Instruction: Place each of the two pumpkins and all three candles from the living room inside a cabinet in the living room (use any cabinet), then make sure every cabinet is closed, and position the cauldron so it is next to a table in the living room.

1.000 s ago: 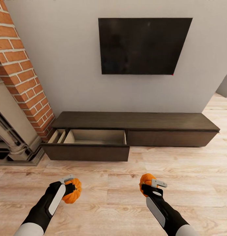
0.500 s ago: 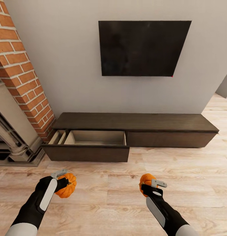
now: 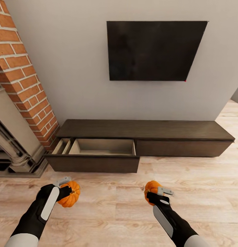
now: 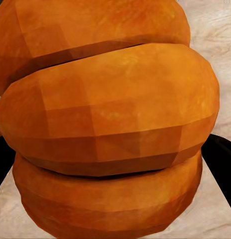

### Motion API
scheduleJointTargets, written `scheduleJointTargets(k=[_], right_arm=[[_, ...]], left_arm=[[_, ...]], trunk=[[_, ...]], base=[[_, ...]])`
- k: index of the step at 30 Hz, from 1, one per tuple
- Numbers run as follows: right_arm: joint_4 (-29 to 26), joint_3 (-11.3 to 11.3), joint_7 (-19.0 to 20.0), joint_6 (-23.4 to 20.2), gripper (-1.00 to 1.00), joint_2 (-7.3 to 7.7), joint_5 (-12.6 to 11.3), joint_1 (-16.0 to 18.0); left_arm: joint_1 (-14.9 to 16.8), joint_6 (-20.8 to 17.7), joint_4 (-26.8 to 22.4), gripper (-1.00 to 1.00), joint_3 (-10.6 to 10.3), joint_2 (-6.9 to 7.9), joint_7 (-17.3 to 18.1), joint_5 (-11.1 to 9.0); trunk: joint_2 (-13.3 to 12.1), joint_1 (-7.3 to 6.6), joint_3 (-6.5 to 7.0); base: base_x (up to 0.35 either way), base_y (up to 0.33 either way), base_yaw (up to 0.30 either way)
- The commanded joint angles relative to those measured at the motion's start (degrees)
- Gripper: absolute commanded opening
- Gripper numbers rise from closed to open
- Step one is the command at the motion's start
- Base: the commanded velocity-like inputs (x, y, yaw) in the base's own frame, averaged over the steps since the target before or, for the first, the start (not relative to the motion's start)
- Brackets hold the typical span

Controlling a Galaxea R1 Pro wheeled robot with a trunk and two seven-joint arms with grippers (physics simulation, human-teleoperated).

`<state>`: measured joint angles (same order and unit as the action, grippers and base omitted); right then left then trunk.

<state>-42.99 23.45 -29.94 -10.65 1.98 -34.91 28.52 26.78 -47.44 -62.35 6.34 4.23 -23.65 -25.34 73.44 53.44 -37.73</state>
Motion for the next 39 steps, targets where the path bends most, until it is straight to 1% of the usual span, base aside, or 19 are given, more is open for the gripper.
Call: scheduleJointTargets(k=[1, 3, 5, 6, 8, 10, 11, 13, 14, 15, 17, 18, 20, 22, 25, 27, 29, 31, 39], right_arm=[[-0.56, 0.28, 1.43, -0.70, -1.00, 0.10, -0.15, 0.05], [-1.89, 0.28, 5.32, -2.25, -1.00, 0.12, -0.13, 0.05], [-5.13, 0.28, 7.54, -6.09, -1.00, 0.07, -0.51, 0.05], [-8.07, 0.28, 8.17, -9.25, -1.00, 0.03, -0.94, 0.03], [-16.59, 0.24, 8.75, -17.99, -1.00, 0.03, -2.85, -0.60], [-25.31, 0.19, 8.29, -26.64, -1.00, 0.02, -5.18, -1.72], [-28.60, 0.00, 7.50, -30.09, -1.00, 0.03, -5.90, -2.03], [-32.29, -0.32, 5.01, -34.77, -1.00, -0.01, -6.70, -2.36], [-33.22, -0.42, 3.60, -36.12, -1.00, -0.02, -6.93, -2.44], [-33.82, -0.48, 2.18, -37.12, -1.00, -0.07, -7.08, -2.50], [-34.45, -0.55, -0.95, -38.78, -1.00, -0.23, -7.27, -2.53], [-34.86, -0.57, -3.27, -39.65, -1.00, -0.66, -7.45, -2.50], [-35.38, -0.59, -5.60, -40.23, -1.00, -2.02, -7.89, -2.39], [-34.90, -0.59, -8.15, -40.47, -1.00, -4.41, -8.26, -2.14], [-35.01, -0.54, -9.72, -40.49, -1.00, -5.41, -8.43, -1.95], [-35.23, -0.48, -10.07, -40.37, -1.00, -5.63, -8.43, -1.91], [-35.51, -0.44, -10.20, -40.13, -1.00, -5.71, -8.42, -1.90], [-35.75, -0.48, -10.23, -39.89, -1.00, -5.74, -8.42, -1.89], [-37.87, -0.54, -10.29, -39.79, -1.00, -5.68, -8.42, -1.89]], left_arm=[[0.03, -0.11, -0.06, -1.00, -0.02, 0.07, -0.45, -0.73], [0.03, -0.11, -0.06, -1.00, -0.02, 0.12, -0.41, -0.78], [0.03, -0.11, -0.06, -1.00, -0.02, 0.14, -0.37, -0.79], [0.03, -0.11, -0.06, -1.00, -0.03, 0.15, -0.36, -0.82], [0.03, -0.11, -0.11, -1.00, -0.12, 0.16, -0.35, -0.79], [0.03, -0.11, -0.27, -1.00, -0.18, 0.16, -0.35, -0.78], [0.03, -0.16, -0.39, -1.00, -0.23, 0.14, -0.35, -0.77], [0.03, -0.70, -1.34, -1.00, -0.41, 0.05, -0.35, -0.73], [-0.02, -1.43, -2.55, -1.00, -0.46, 0.01, -0.35, -0.71], [-0.15, -2.59, -4.50, -1.00, -0.47, -0.01, -0.35, -0.73], [-1.27, -5.93, -10.32, -1.00, -0.46, -0.13, -0.35, -0.78], [-2.82, -7.72, -15.37, -1.00, -0.51, -0.44, -0.36, -0.82], [-4.24, -8.78, -20.05, -1.00, -0.65, -0.75, -0.41, -0.84], [-4.98, -9.32, -22.95, -1.00, -1.32, -0.90, -0.43, -0.85], [-5.18, -9.47, -23.68, -1.00, -2.64, -0.99, -0.43, -0.81], [-5.30, -9.51, -24.26, -1.00, -4.03, -1.02, -0.43, -0.84], [-5.37, -9.52, -24.39, -1.00, -4.88, -1.03, -0.43, -0.90], [-5.40, -9.52, -24.52, -1.00, -5.16, -0.97, -0.44, -0.89], [-5.42, -9.52, -24.67, -1.00, -4.86, -0.61, -0.44, -0.93]], trunk=[[0.03, 0.03, -0.05], [0.03, 0.03, -0.05], [0.03, 0.03, -0.05], [0.03, 0.03, -0.05], [0.03, 0.03, -0.05], [0.03, 0.03, -0.05], [0.03, 0.03, -0.05], [0.03, 0.03, -0.05], [0.03, 0.03, -0.05], [0.03, 0.03, -0.05], [0.03, 0.03, -0.05], [0.03, 0.03, -0.05], [0.03, 0.03, -0.05], [0.03, 0.03, -0.05], [0.03, 0.03, -0.05], [0.03, 0.03, -0.05], [0.03, 0.03, -0.05], [0.03, 0.03, -0.05], [0.03, 0.03, -0.05]], base=[[0.253, 0.234, 0.000], [0.255, 0.236, 0.000], [0.261, 0.212, 0.000], [0.264, 0.161, 0.000], [0.266, 0.089, 0.000], [0.259, 0.037, 0.000], [0.205, 0.018, 0.000], [0.112, 0.010, 0.000], [0.056, 0.005, 0.000], [0.036, 0.003, 0.000], [0.019, 0.002, 0.000], [0.008, 0.001, 0.000], [0.004, 0.000, 0.000], [0.001, 0.000, 0.000], [0.051, 0.008, 0.000], [0.193, 0.076, 0.000], [0.248, 0.110, 0.000], [0.207, 0.096, 0.000], [0.089, 0.101, -0.057]])
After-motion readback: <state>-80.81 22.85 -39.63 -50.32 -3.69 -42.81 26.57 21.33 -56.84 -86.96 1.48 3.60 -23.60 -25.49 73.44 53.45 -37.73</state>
